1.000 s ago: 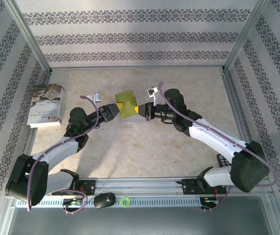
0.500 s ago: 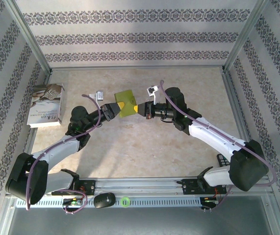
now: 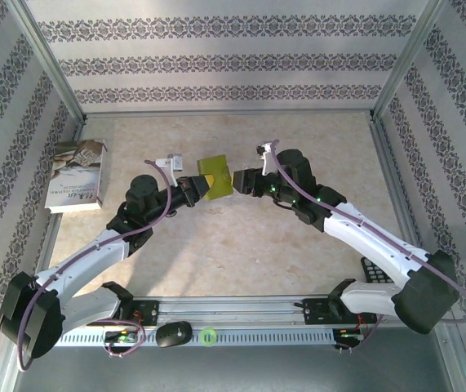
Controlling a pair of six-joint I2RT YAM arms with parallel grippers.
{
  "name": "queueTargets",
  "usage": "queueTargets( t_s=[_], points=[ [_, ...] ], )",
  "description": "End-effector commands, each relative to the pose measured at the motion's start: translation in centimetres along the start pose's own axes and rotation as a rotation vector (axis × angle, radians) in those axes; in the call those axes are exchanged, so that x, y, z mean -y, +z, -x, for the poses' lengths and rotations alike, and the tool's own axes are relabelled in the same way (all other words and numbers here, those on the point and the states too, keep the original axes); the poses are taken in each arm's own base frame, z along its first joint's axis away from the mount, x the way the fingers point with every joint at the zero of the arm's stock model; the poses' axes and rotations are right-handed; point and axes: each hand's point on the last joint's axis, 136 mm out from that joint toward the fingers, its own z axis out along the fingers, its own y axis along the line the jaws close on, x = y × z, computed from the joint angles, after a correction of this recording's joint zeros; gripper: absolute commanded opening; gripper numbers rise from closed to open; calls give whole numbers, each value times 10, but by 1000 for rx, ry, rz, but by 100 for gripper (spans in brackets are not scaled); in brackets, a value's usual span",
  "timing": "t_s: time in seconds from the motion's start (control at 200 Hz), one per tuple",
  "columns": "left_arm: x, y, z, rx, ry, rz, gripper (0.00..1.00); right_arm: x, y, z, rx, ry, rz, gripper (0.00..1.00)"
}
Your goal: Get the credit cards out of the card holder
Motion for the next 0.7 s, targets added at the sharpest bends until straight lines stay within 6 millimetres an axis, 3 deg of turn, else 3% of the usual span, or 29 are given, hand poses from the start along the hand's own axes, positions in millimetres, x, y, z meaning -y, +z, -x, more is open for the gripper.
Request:
queueTargets(
  t_s=[0.0, 0.11, 0.275, 0.695],
  points=[
    [7, -1, 8, 24, 67, 45, 0, -12, -4, 22, 71, -73, -49, 51],
    [9, 0, 7, 25, 73, 52, 0, -23, 3, 18, 50, -101, -40, 52],
    [14, 0, 6, 25, 82, 44, 0, -20, 16, 7, -10, -137, -105, 51],
    [20, -7, 10, 44, 102, 39, 0, 13, 29, -18, -118, -139, -252, 42]
  ],
)
